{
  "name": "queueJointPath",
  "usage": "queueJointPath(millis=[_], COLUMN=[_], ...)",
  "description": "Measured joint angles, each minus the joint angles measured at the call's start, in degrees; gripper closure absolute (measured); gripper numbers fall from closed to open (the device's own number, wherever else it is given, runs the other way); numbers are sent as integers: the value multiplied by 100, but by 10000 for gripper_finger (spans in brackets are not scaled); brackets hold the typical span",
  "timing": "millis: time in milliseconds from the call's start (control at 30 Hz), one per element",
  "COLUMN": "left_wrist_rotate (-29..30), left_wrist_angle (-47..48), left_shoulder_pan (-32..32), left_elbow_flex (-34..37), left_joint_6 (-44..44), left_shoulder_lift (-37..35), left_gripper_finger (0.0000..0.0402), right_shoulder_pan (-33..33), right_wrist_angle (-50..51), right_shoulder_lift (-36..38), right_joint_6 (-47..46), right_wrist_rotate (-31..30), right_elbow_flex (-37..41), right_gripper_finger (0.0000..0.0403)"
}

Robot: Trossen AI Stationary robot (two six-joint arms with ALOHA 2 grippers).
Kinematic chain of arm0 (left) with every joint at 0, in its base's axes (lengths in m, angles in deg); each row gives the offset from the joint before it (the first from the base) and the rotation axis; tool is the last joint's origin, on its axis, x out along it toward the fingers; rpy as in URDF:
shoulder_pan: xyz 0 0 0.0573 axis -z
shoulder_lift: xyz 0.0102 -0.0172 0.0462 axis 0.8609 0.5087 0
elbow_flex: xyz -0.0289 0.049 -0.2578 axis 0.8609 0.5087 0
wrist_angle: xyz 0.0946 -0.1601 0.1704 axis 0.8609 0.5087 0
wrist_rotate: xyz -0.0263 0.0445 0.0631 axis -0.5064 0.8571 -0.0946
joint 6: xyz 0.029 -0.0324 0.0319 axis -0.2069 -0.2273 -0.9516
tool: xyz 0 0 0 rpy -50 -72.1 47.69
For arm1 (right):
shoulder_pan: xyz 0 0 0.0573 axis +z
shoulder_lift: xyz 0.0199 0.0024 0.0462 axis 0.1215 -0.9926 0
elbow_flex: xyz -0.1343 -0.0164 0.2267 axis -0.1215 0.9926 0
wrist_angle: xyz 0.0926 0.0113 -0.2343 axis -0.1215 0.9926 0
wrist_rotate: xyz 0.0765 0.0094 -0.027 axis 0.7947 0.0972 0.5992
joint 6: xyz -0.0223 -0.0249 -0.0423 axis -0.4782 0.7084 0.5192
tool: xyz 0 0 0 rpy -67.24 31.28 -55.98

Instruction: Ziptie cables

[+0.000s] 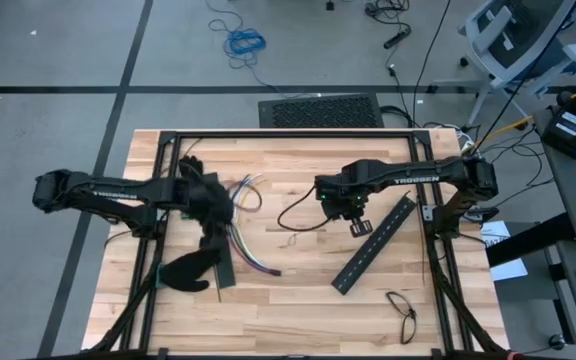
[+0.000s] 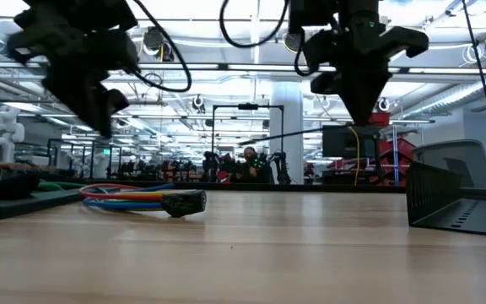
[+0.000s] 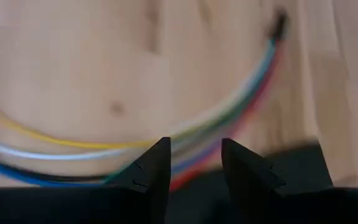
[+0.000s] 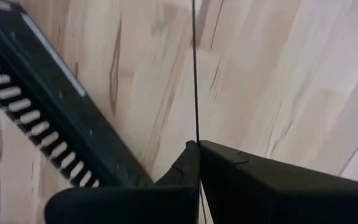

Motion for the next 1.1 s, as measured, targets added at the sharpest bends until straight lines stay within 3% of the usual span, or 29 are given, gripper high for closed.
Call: queueJointPath(millis=[133, 333, 467, 833, 1100], left_wrist_rotate=[4, -202, -534, -575, 212], left_wrist_angle=[-96, -285, -308, -512, -978], left_shoulder_pan=[413, 437, 473, 1062, 1521], left_elbow_flex=[-1, -238, -514, -1156, -1156], left_joint_6=[-351, -247, -335, -909, -845], left_shoulder_lift=[192, 666, 1140, 2330, 2766], left_gripper_finger=[263, 257, 232, 161, 152], right_shoulder_pan=[-81, -82, -123, -567, -894], right_wrist_angle=[28, -14, -18, -24, -62], right_shoulder_lift=[4, 2, 7, 155, 320], right_joint_6=[-7, 64, 145, 156, 168], right_wrist_rotate=[172, 301, 306, 740, 753], right_elbow_flex=[152, 244, 242, 240, 240], right_gripper_finger=[403, 403, 403, 403, 403])
